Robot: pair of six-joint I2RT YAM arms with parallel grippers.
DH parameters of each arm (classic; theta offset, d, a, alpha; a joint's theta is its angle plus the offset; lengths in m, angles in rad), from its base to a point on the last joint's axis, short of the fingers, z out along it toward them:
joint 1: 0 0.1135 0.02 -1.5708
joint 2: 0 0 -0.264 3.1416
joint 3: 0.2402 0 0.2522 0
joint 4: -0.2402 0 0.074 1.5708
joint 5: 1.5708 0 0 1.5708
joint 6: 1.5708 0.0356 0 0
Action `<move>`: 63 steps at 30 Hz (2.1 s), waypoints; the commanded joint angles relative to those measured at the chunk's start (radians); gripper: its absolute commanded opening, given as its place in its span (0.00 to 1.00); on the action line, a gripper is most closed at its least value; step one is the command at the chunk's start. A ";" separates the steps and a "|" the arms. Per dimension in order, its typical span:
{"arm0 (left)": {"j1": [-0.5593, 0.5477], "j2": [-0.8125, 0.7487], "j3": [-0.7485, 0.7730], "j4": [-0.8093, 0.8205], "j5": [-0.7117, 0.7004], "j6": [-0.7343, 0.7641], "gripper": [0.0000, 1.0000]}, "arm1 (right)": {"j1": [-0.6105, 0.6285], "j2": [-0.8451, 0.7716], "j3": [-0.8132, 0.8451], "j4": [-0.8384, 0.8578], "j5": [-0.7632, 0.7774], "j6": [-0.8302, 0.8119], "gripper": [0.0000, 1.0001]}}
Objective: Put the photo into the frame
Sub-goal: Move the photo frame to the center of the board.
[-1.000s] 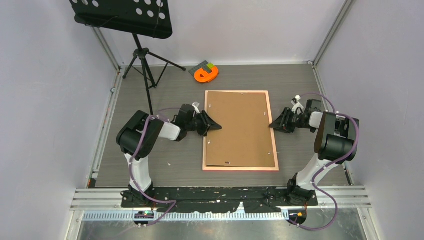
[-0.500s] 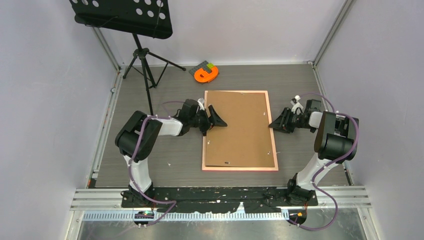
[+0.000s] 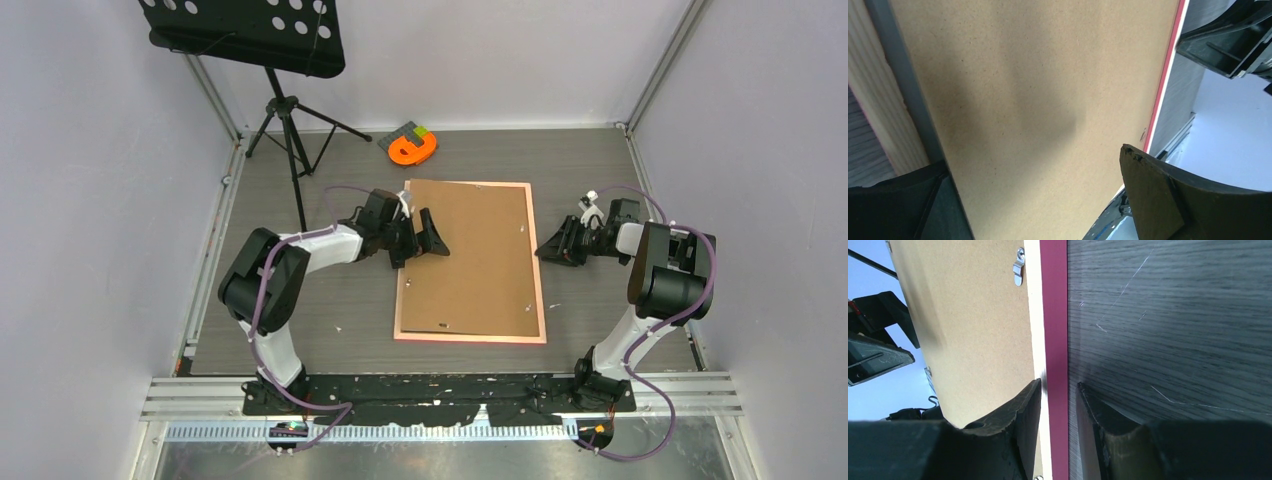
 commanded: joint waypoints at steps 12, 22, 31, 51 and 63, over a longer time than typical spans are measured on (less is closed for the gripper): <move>0.008 -0.055 0.079 -0.257 -0.085 0.183 0.99 | -0.002 -0.016 0.010 -0.034 0.069 -0.039 0.39; 0.010 -0.091 0.096 -0.308 -0.106 0.231 1.00 | -0.006 -0.014 0.011 -0.034 0.065 -0.041 0.39; 0.027 -0.156 0.104 -0.366 -0.146 0.307 0.99 | -0.011 -0.023 0.012 -0.033 0.060 -0.042 0.41; 0.069 -0.084 0.221 -0.457 -0.166 0.545 0.99 | 0.002 -0.118 0.033 -0.031 0.092 -0.049 0.63; 0.105 0.027 0.279 -0.521 0.013 0.589 0.94 | 0.177 -0.150 0.136 -0.124 0.259 -0.148 0.58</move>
